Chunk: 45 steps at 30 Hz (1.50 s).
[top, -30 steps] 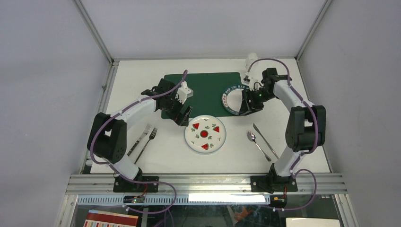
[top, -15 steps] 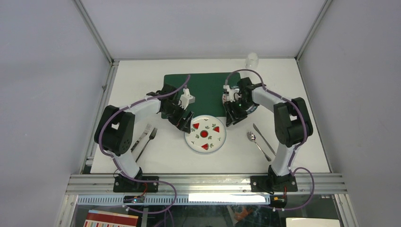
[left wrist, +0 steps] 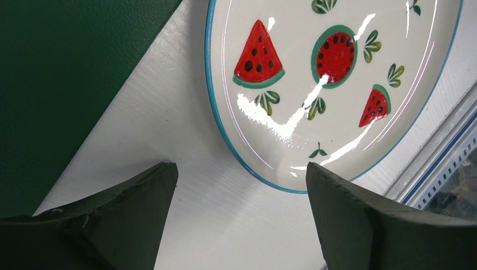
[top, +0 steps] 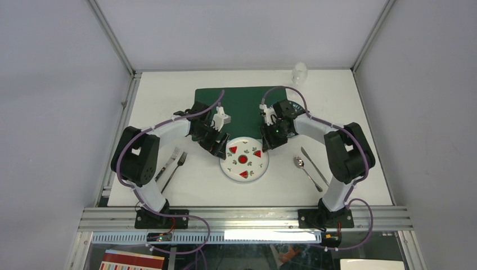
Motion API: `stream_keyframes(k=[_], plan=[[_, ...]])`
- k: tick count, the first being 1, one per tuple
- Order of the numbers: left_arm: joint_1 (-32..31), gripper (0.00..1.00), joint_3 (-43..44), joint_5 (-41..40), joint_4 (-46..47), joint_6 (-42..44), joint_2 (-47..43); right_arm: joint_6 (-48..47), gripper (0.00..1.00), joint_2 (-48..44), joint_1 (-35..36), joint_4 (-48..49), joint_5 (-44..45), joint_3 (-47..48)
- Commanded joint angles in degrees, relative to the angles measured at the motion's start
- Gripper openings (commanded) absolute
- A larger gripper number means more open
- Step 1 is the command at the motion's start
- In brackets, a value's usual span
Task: Set the dinner table for one person
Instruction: Pick up the plate at the center of the board.
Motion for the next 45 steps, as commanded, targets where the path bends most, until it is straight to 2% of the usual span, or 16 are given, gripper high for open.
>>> stream_keyframes(k=[1,3,6,9,11,13,15,16,17,18,24,28,35,45], plan=[[-0.14,0.85,-0.36,0.37,1.24,-1.73,-1.83,1.65,0.5,-1.29,1.9,3.92,1.07,-1.82],[-0.26,0.78,-0.21,1.07,1.39,-1.89,-0.96,1.51,0.5,-0.81,2.18,3.83,0.42,-1.58],[-0.8,0.61,0.06,1.22,1.82,-1.99,0.72,1.34,0.49,-0.3,2.4,3.58,-1.26,-1.29],[-1.73,0.53,0.52,1.7,2.01,-2.15,2.48,1.11,0.48,-0.34,2.58,3.45,-2.09,-1.32],[-2.27,0.41,1.21,1.92,2.17,-2.26,3.76,1.08,0.47,-0.23,2.65,3.24,-2.44,-1.24],[-2.61,0.35,1.91,1.82,2.44,-2.54,5.18,0.95,0.46,0.17,2.61,3.15,-2.83,-1.02],[-2.88,0.3,2.46,2.23,2.56,-2.74,6.52,0.62,0.39,0.32,2.61,3.0,-3.44,-0.96],[-3.05,0.28,2.69,2.07,2.55,-2.77,7.05,0.25,0.3,0.37,2.61,2.7,-4.3,-0.79],[-3.2,0.28,2.91,2.07,2.59,-2.83,7.48,0.16,0.12,0.41,2.61,2.56,-4.84,-0.73],[-3.27,0.27,2.97,2.09,2.55,-2.85,7.63,0.15,0.0,0.6,2.64,2.31,-5.02,-0.57],[-3.43,0.18,3.55,1.12,2.19,-2.77,6.14,-1.34,0.0,1.29,2.6,0.76,-5.71,1.2],[-3.43,0.0,6.08,0.02,-0.01,-2.27,5.47,-3.25,0.0,1.76,2.57,-1.64,-4.94,4.25],[-3.44,0.0,11.77,-1.56,-3.14,-1.1,5.66,-5.07,0.0,2.61,2.53,-5.73,-4.29,10.71],[-3.45,0.0,23.13,-3.43,-8.13,1.17,11.32,-7.01,0.0,7.72,1.67,-10.54,-3.91,21.76]])
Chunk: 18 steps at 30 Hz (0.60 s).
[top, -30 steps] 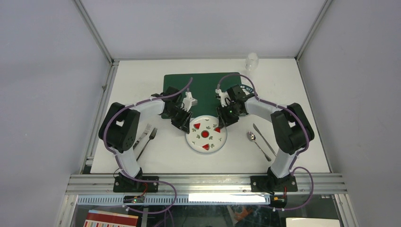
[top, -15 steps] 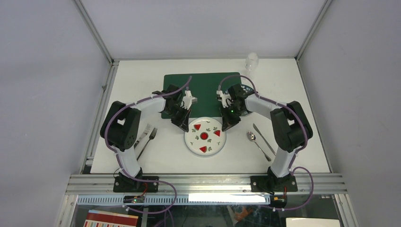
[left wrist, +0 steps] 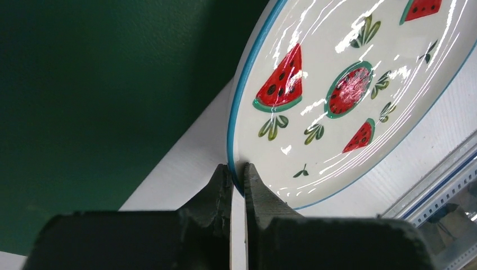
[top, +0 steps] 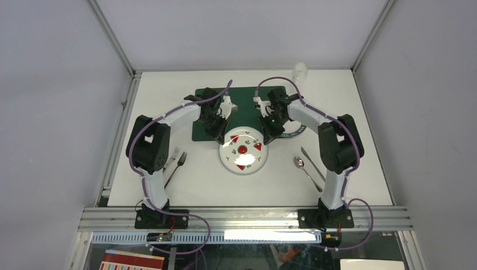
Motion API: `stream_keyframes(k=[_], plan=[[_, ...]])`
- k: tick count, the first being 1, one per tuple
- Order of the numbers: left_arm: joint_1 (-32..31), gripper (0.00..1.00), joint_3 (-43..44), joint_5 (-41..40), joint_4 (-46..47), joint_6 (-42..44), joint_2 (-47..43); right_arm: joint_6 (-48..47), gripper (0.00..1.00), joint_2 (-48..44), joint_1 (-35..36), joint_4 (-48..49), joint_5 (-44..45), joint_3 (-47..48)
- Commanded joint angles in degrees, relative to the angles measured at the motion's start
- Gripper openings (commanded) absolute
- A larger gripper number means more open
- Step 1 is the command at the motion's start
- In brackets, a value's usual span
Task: Set the dinner table for one person
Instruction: Pick up the plate at the center of the board, then place the plate on the napkin.
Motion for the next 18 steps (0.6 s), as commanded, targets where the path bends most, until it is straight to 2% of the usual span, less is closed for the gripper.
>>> stream_keyframes(k=[1,18], plan=[[-1.39,0.0,6.94,2.71,1.98,3.74,2.02,-3.28,0.0,1.63,0.59,3.24,-3.39,7.94],[-0.51,0.0,24.49,-3.08,-2.87,5.26,9.93,-5.49,0.0,12.2,-0.96,-1.22,-5.52,28.44]])
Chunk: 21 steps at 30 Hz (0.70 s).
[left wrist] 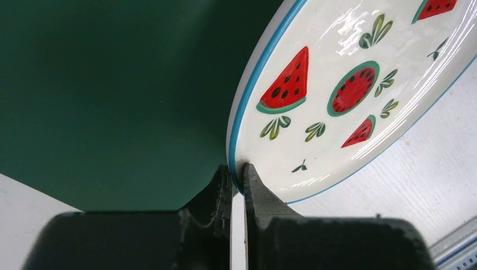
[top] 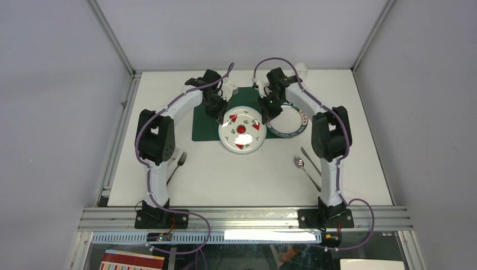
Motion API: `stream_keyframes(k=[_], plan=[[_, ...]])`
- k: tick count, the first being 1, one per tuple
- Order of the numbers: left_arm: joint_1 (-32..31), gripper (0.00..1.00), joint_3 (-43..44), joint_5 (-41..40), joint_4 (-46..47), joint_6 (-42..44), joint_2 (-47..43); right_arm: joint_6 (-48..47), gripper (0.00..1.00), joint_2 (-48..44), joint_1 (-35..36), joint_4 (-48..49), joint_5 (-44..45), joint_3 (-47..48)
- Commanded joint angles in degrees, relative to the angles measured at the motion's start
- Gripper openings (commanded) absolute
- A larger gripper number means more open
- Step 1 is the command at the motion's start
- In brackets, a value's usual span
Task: Set the dinner table for one person
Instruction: Place the plate on the napkin.
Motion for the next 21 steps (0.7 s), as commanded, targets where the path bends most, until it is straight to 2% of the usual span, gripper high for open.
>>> stream_keyframes(k=[1,12,21], plan=[[-1.95,0.0,5.21,4.16,3.61,1.54,2.0,-1.12,0.0,2.43,2.13,5.24,-7.65,8.1],[-0.3,0.0,11.37,2.41,3.13,2.07,4.81,-1.13,0.0,6.53,0.69,5.54,-7.75,15.56],[1.17,0.0,16.99,1.12,2.92,2.07,7.41,-1.46,0.0,7.77,0.11,8.1,-4.83,17.18]])
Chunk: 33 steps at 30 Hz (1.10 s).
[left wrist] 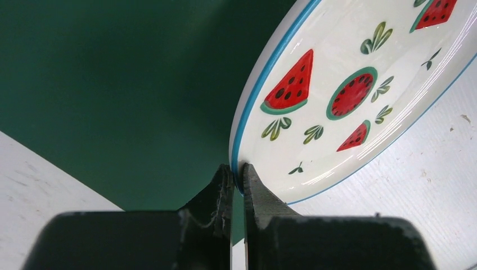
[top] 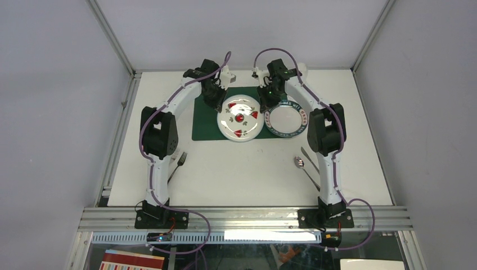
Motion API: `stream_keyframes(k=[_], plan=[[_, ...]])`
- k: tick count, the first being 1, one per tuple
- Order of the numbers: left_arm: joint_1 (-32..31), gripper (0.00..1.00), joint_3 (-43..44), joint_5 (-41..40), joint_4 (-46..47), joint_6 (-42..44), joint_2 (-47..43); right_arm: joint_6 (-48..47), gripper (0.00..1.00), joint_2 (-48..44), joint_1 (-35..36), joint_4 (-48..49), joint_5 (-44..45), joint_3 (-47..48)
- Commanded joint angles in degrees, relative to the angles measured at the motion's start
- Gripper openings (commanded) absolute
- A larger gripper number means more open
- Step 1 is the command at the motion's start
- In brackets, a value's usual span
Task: Set the dinner table for one person
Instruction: Place the plate on the napkin.
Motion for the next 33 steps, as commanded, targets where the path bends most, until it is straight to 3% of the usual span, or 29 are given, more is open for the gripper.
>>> stream_keyframes(k=[1,14,29,32,33], plan=[[-1.36,0.0,4.88,3.94,5.05,1.43,1.37,-0.47,0.0,0.41,1.75,8.4,-4.31,4.55],[-1.05,0.0,9.22,2.51,5.42,1.77,4.46,0.36,0.0,1.72,1.37,13.19,-2.07,5.16],[-1.05,0.0,9.87,-2.23,7.32,1.55,14.02,-0.91,0.0,11.14,1.37,13.26,0.43,9.38],[-1.05,0.1,8.96,-1.94,7.76,1.37,14.26,-1.04,0.0,11.46,1.31,13.73,1.07,8.87],[-1.05,0.18,8.45,-1.8,8.09,1.4,14.06,-1.13,0.06,11.53,1.32,13.95,1.61,8.7]])
